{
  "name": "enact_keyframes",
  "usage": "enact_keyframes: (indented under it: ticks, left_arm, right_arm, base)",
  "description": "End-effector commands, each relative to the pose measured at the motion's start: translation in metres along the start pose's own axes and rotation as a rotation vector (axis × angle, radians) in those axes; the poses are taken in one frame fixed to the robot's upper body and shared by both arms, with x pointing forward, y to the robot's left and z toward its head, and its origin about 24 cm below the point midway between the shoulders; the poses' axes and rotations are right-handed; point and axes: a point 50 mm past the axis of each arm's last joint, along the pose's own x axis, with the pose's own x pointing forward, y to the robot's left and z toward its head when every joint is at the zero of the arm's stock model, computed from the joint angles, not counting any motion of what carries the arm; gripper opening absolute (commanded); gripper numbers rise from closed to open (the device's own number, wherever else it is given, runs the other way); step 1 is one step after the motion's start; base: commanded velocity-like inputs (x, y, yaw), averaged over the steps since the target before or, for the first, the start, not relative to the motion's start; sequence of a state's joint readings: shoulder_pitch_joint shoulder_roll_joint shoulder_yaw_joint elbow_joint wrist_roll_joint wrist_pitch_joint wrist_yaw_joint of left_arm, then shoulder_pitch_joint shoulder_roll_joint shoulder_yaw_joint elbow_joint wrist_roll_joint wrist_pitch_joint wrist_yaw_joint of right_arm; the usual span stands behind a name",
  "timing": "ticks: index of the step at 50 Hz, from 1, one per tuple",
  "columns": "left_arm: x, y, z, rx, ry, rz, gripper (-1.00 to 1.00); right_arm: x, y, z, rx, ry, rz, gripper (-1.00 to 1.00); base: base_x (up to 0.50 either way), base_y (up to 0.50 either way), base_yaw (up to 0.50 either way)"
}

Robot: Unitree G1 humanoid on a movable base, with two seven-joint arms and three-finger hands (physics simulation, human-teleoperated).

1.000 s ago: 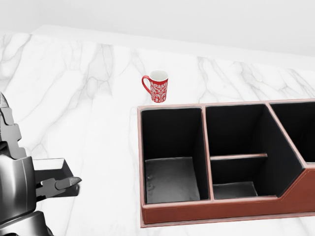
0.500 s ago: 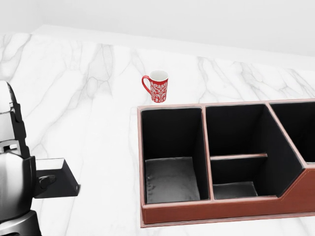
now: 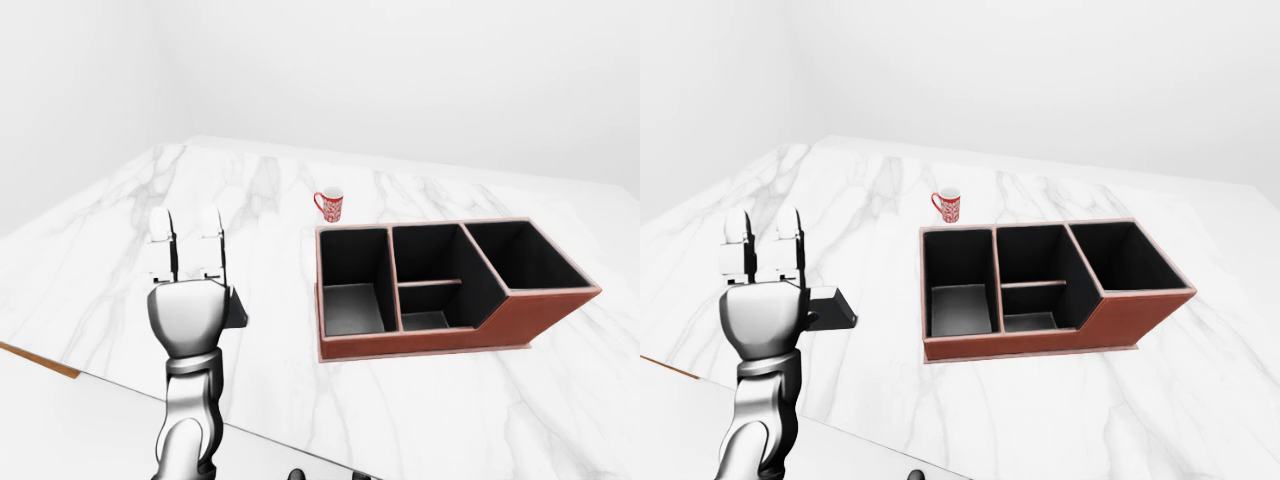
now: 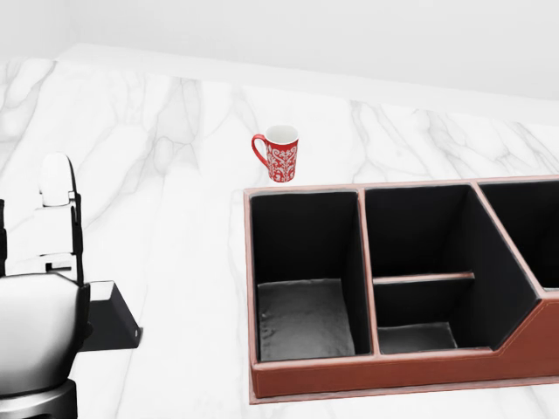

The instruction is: Pick up the book and place it in the left compartment of the caddy.

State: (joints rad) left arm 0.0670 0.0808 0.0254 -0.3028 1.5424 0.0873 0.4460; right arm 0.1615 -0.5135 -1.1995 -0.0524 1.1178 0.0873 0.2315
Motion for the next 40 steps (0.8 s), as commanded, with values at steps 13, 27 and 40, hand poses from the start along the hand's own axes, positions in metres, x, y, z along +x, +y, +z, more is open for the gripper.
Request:
enact_keyframes:
  ticks: [13, 27, 40]
  left_arm:
    - [-0.001, -0.001, 0.000, 0.020, -0.008, -0.009, 1.00]
    - [0.001, -0.013, 0.004, 0.019, -0.025, -0.081, 1.00]
    - [0.009, -0.024, 0.005, 0.037, -0.049, -0.169, 1.00]
  right_arm:
    - [-0.001, 0.002, 0.000, -0.011, -0.002, 0.014, 1.00]
    - [-0.001, 0.003, 0.001, -0.016, -0.004, 0.027, 1.00]
    - [-0.003, 0.005, 0.002, -0.015, -0.004, 0.052, 1.00]
  base:
    - [0.00, 0.00, 0.00]
    - [0.00, 0.00, 0.00]
    - [0.00, 0.00, 0.00]
